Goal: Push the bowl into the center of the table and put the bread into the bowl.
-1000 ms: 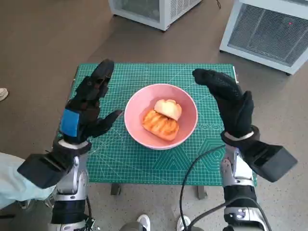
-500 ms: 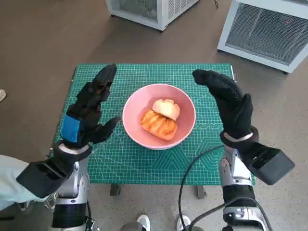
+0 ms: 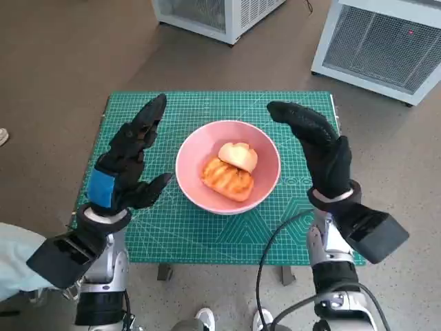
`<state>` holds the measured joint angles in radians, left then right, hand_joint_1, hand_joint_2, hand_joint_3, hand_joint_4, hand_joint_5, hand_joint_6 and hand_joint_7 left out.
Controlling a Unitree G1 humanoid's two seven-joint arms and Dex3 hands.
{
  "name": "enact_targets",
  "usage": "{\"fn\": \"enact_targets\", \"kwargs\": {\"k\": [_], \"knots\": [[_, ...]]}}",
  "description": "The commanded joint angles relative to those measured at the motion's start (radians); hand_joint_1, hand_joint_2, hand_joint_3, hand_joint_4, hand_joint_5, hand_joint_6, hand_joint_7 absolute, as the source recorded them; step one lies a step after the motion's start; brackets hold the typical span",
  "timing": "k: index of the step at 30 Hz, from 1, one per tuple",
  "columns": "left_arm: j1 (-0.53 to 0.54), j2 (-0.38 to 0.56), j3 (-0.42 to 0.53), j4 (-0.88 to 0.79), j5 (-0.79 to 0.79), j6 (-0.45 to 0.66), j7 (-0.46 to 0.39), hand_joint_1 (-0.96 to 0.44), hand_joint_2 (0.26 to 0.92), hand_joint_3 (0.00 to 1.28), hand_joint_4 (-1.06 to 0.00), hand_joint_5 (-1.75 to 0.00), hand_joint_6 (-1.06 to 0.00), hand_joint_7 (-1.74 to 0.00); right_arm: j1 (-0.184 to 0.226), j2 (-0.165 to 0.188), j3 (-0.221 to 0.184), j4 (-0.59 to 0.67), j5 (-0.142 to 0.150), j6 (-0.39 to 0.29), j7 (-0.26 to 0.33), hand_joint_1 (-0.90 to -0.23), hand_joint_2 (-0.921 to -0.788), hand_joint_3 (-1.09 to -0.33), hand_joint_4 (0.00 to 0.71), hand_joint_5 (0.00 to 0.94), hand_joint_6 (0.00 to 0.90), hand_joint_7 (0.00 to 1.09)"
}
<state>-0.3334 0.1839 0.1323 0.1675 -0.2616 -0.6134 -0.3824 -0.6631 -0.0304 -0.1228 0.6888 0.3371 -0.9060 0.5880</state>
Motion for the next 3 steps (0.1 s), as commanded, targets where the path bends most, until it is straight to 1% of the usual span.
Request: {"fn": "enact_targets", "kwargs": {"k": [1,3], "knots": [[-0.007,-0.009,0.0,0.001,-0.011,-0.02,-0.004,-0.59,0.921,0.36,-0.2,0.0,-0.33,0.0,0.001,0.007,-0.003,0.021,0.007,-0.007,0.01,-0.723,-0.921,-0.751,0.216,0.002,-0.001,0.62],[-0.006,-0.01,-0.001,-0.003,-0.012,-0.021,-0.004,-0.59,0.921,0.36,-0.2,0.0,-0.33,0.0,0.0,0.008,-0.003,0.022,0.011,-0.01,0.012,-0.723,-0.921,-0.751,0.216,0.001,-0.001,0.62]]}}
